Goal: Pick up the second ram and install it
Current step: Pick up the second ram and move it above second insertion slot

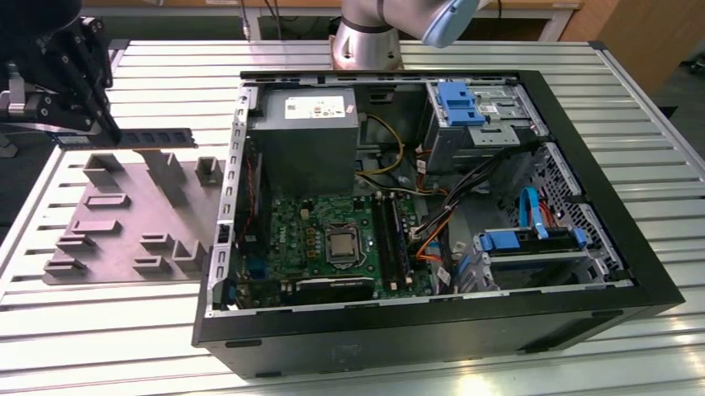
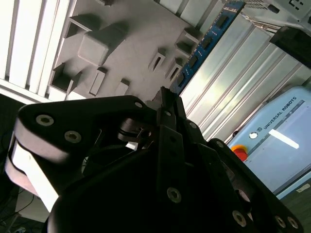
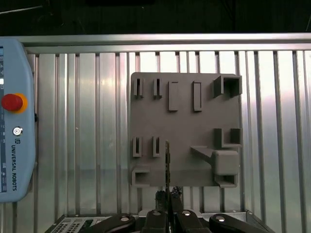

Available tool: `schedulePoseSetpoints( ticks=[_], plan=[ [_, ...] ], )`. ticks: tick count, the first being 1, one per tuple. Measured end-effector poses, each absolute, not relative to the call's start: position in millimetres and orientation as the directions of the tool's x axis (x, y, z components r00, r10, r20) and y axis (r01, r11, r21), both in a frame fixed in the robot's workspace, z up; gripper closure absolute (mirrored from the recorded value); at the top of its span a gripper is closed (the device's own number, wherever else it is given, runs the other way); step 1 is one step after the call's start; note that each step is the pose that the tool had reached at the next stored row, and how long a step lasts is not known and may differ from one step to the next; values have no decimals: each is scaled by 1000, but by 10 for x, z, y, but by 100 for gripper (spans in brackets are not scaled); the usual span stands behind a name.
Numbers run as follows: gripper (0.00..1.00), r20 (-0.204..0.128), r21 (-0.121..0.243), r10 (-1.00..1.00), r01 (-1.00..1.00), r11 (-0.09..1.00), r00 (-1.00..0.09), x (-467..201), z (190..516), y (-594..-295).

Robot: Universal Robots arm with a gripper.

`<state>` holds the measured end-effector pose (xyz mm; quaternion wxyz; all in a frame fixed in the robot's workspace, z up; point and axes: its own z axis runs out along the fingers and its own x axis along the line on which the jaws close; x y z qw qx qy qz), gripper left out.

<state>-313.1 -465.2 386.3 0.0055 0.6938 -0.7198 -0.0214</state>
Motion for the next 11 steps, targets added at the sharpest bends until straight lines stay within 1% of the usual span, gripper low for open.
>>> schedulePoseSetpoints(
  ticks=[11],
  plan=[
    [86, -22, 38, -999, -999, 36, -37, -2751, 3859, -4652]
  ],
)
